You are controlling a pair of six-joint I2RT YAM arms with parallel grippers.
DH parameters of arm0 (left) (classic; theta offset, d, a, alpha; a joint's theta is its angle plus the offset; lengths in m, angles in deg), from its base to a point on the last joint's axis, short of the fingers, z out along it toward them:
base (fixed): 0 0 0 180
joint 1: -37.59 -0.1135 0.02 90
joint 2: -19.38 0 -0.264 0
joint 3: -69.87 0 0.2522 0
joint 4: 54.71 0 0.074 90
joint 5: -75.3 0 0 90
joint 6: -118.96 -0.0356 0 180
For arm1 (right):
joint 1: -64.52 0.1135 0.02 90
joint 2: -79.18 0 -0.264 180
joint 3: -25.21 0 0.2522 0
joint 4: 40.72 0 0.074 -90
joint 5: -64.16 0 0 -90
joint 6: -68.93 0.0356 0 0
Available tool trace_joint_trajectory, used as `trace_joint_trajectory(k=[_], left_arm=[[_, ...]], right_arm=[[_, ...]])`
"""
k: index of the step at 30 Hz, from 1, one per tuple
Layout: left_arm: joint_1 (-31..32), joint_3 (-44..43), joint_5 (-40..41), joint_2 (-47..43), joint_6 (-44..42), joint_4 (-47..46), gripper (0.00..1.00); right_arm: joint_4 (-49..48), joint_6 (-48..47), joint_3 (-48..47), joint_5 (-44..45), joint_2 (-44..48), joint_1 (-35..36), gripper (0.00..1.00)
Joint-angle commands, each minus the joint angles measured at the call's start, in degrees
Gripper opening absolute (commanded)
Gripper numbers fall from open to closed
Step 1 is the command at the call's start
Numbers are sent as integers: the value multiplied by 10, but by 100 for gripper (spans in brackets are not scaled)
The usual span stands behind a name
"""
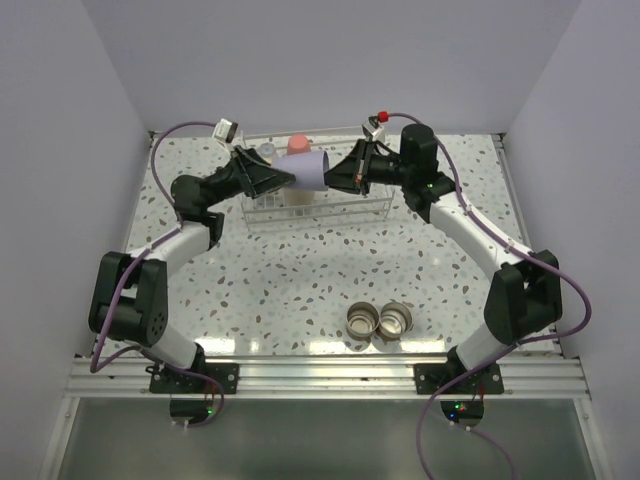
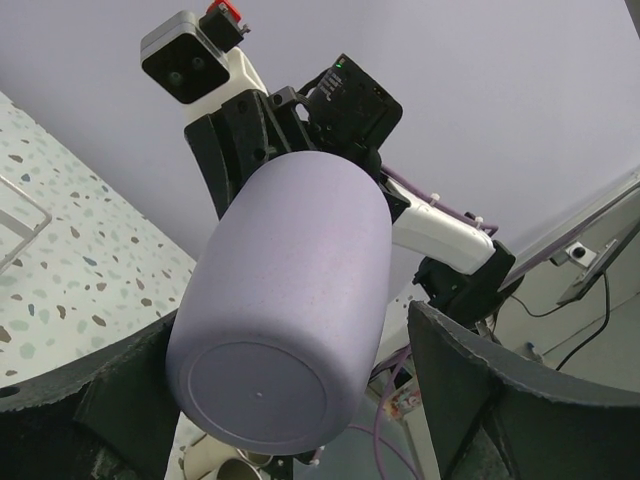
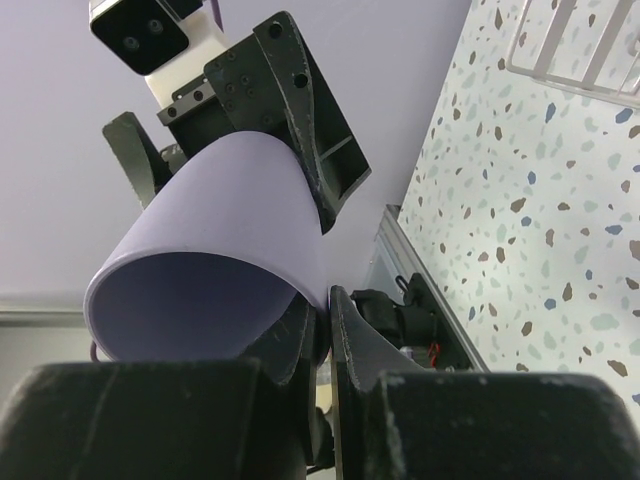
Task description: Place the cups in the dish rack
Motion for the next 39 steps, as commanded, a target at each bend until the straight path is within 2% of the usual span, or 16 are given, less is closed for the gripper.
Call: trace_joint_trajectory(k=[1, 4, 9, 11, 13, 14, 15, 16, 19, 20, 24, 27, 30, 31, 34, 39], left_arm=[[0, -20, 1, -19, -21, -47, 87], [0, -21, -2, -20, -22, -44, 81], [0, -24, -5, -20, -23, -45, 42], [0, -25, -5, -22, -26, -38, 36], [0, -30, -6, -23, -38, -20, 34], [0, -31, -6, -25, -42, -15, 33], [0, -32, -7, -28, -46, -9, 31], [0, -34, -7, -29, -54, 2, 31], [0, -40, -9, -31, -68, 21, 29], [0, -41, -9, -31, -72, 29, 29], [0, -54, -10, -38, -112, 89, 28], [0, -82, -10, -43, -182, 169, 27], [0, -132, -1, -42, -249, 299, 25], [1, -149, 13, -42, -310, 395, 24], [6, -224, 54, -33, -428, 569, 22], [24, -333, 107, 1, -521, 691, 19]], right_arm=[[2, -17, 2, 1, 15, -1, 0], [4, -17, 1, 10, 16, -2, 0], [10, -19, -9, 21, 8, -1, 0], [25, -24, -12, 21, 5, -1, 0], [52, -50, -21, 28, 4, -2, 0], [64, -62, -26, 31, 3, -1, 7], [118, -76, -33, 37, 0, -1, 16], [137, -88, -42, 46, 0, -2, 41], [188, -128, -53, 61, 4, -2, 66], [199, -133, -55, 71, 6, -6, 69], [247, -149, -53, 85, 22, -31, 70], [289, -169, -39, 97, 52, -65, 72], [339, -205, -27, 116, 91, -102, 73], [347, -214, -13, 120, 102, -110, 73], [350, -217, 20, 124, 139, -136, 72], [368, -214, 49, 160, 185, -140, 72]])
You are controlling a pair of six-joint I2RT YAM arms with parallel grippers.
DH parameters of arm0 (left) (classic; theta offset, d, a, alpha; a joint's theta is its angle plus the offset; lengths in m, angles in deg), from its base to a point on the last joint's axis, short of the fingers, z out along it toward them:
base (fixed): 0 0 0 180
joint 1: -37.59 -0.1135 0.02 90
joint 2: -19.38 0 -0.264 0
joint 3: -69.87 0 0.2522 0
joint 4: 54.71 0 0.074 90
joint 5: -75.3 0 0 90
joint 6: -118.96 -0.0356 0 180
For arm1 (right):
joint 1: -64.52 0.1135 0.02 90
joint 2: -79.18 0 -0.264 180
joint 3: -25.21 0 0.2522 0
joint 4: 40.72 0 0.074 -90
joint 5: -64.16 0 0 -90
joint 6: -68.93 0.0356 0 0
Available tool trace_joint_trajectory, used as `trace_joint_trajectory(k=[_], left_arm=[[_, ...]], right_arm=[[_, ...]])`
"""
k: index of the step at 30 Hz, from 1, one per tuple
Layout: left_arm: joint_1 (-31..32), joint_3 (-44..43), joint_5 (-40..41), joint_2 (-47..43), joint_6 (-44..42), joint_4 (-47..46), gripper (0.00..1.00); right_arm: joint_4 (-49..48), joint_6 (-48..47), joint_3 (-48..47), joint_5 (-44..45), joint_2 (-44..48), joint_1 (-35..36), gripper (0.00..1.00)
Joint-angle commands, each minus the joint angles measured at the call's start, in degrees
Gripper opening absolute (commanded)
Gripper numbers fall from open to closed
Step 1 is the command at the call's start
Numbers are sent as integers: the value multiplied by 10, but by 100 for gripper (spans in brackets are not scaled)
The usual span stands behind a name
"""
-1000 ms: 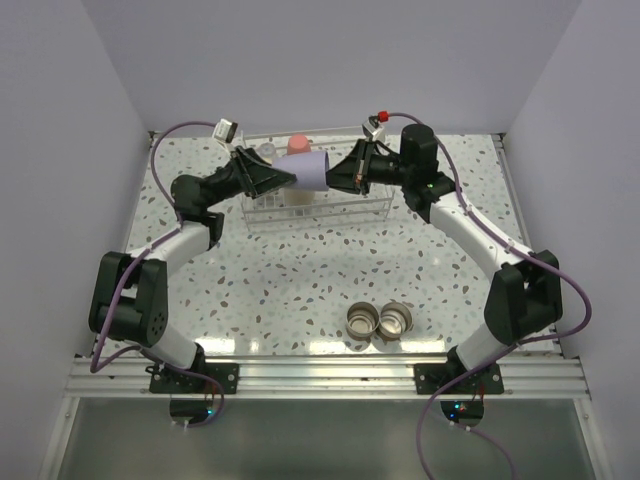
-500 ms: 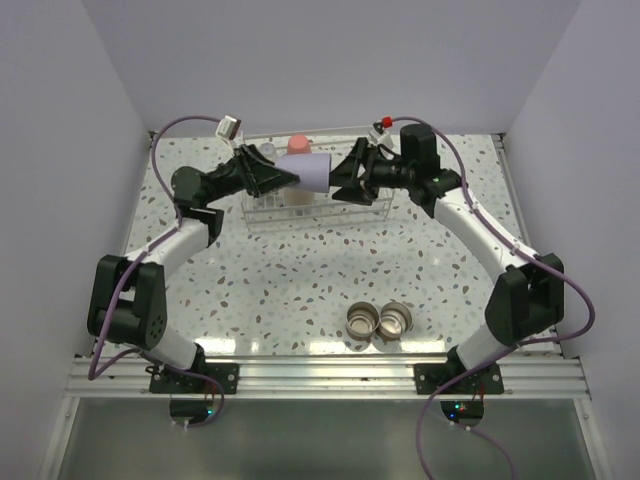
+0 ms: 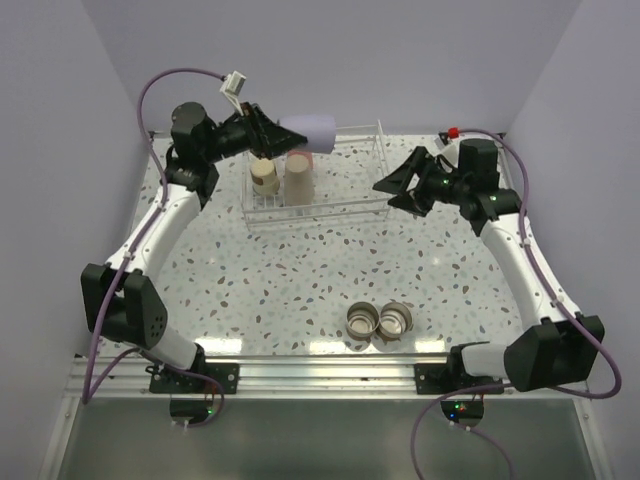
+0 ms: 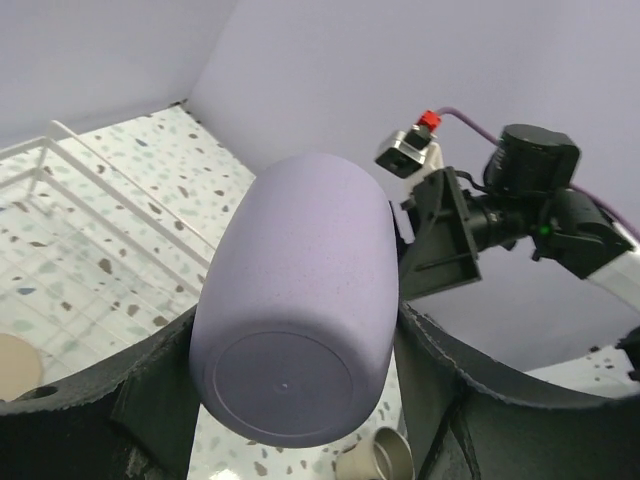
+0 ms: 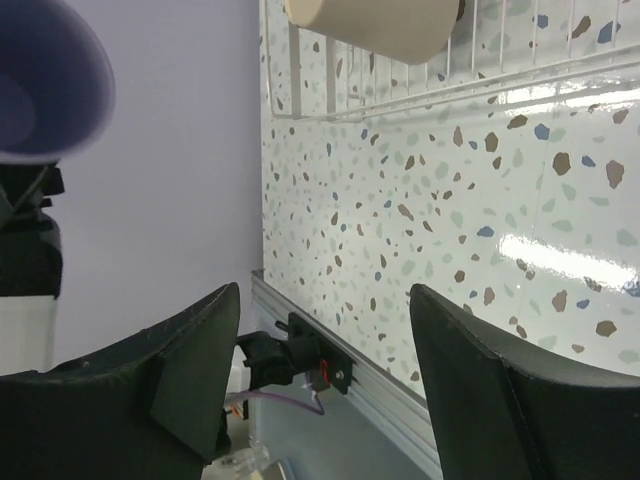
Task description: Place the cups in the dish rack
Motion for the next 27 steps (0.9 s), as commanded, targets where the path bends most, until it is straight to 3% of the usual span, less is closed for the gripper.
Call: trace_joint_trajectory(k=[1, 7, 17, 27], left_arm=[[18, -87, 75, 19, -127, 173, 18], [66, -233, 211, 91, -220, 352, 0], [144, -435, 392, 228, -294, 527, 0], [197, -508, 485, 310, -371, 595, 0]], right_arm=[[21, -7, 23, 30, 36, 3, 71], [41, -14, 43, 37, 69, 2, 68], [132, -73, 42, 78, 105, 2, 64], [140, -80, 33, 75, 92, 5, 62]])
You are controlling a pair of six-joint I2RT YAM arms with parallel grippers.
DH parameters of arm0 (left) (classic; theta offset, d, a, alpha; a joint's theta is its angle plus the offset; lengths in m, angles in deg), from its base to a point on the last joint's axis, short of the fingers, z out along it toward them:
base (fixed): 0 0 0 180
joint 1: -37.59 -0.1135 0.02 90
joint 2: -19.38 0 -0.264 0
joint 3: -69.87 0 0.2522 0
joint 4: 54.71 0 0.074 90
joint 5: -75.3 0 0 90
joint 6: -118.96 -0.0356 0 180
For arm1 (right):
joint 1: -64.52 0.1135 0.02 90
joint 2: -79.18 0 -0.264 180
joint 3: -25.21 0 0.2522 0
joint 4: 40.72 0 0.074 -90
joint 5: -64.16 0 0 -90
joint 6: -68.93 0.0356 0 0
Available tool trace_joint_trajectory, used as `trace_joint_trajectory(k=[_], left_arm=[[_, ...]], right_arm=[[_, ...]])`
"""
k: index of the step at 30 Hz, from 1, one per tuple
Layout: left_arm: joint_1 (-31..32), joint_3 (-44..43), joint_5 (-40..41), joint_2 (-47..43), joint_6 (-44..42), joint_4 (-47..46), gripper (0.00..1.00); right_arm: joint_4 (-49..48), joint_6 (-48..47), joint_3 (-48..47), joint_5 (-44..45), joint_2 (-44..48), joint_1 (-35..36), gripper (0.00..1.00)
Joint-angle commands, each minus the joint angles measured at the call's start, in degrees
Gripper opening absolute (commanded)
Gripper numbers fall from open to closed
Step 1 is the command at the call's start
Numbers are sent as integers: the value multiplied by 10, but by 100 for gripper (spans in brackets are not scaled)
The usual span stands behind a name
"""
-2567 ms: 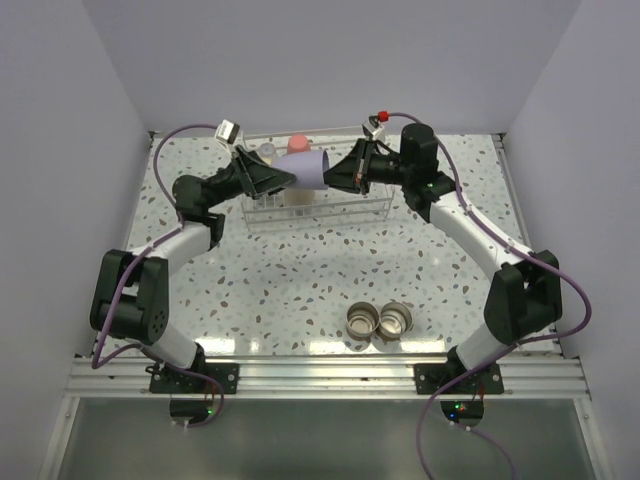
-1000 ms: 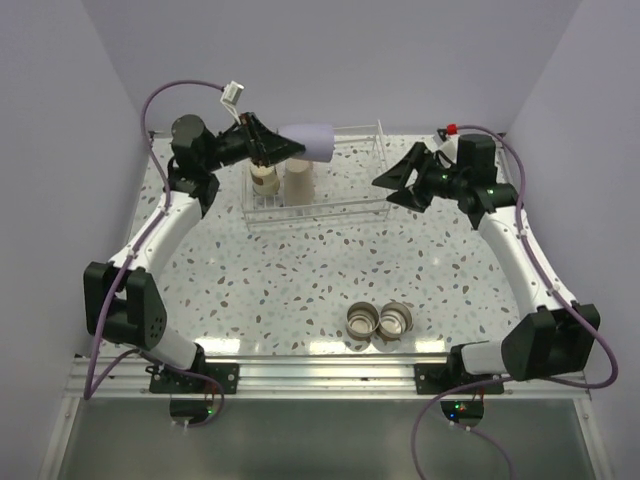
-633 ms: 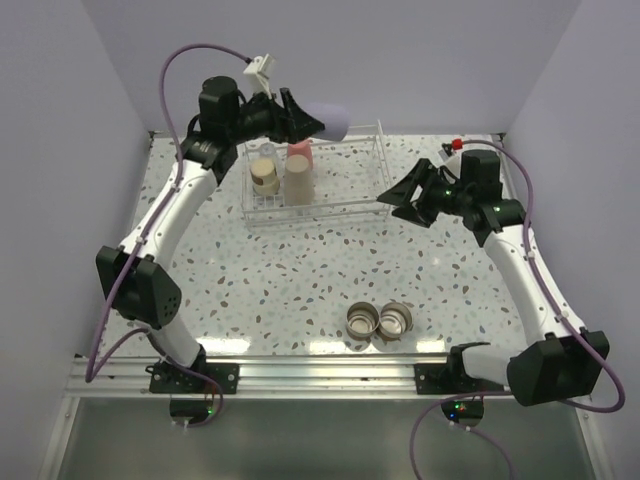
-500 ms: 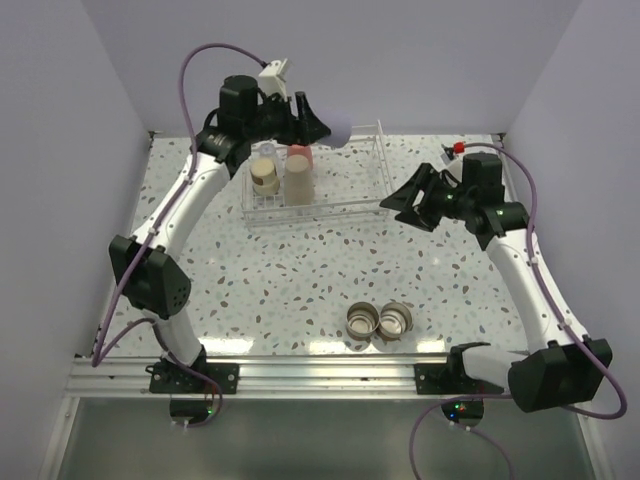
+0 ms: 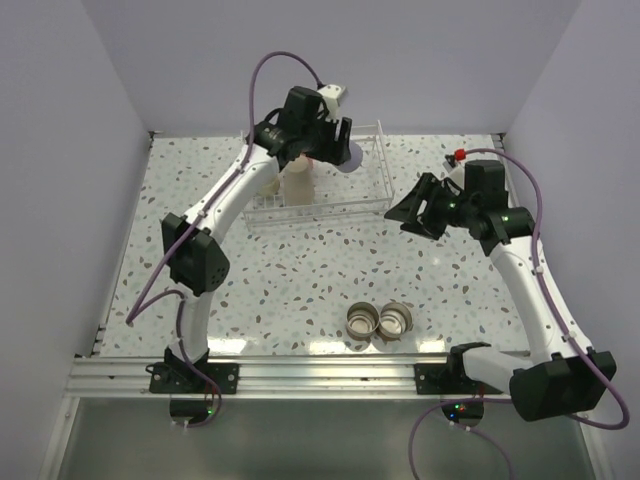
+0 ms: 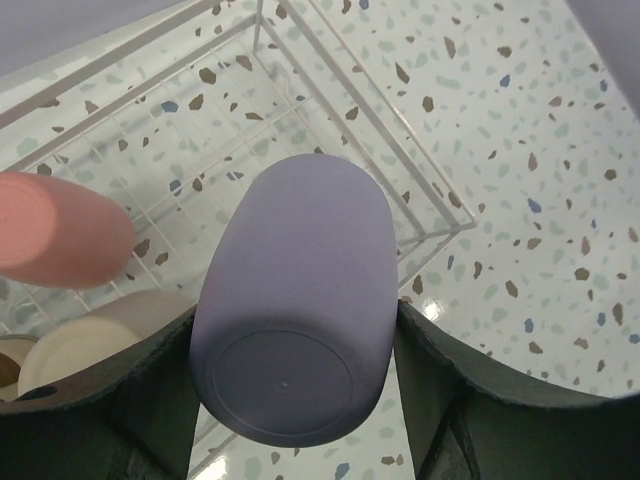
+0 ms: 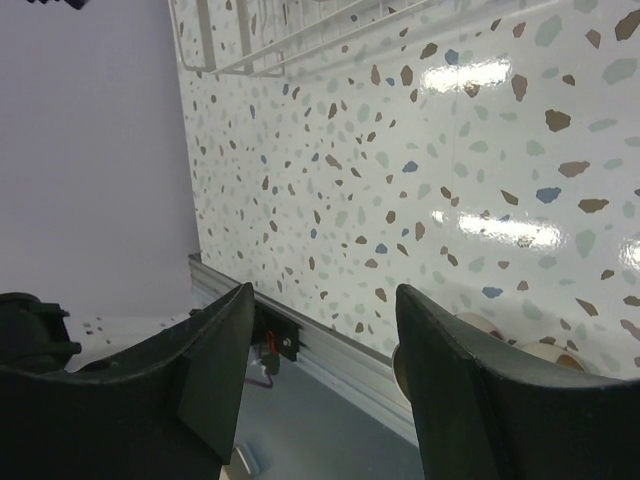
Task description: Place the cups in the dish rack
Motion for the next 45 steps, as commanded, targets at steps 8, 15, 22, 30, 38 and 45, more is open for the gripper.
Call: trace_joint_trajectory(k=[8, 15, 22, 30, 38, 45], left_arm=[[36, 5, 112, 25, -82, 56, 0], [37, 23, 95, 48, -85, 57, 0], [38, 28, 102, 68, -91, 61, 0], [39, 21, 114, 89, -101, 75, 8], [44, 34, 114, 89, -107, 79, 54], [45, 32, 121, 89, -105, 78, 74]], right_arm=[[3, -19, -15, 12, -27, 15, 60], [-2, -24, -27, 13, -49, 24, 59], [-4, -31, -32, 16, -60, 34, 59], [-7, -36, -42, 20, -74, 40, 59], [-13, -36, -42, 15, -84, 45, 59], [-14, -37, -43, 16, -84, 47, 59]])
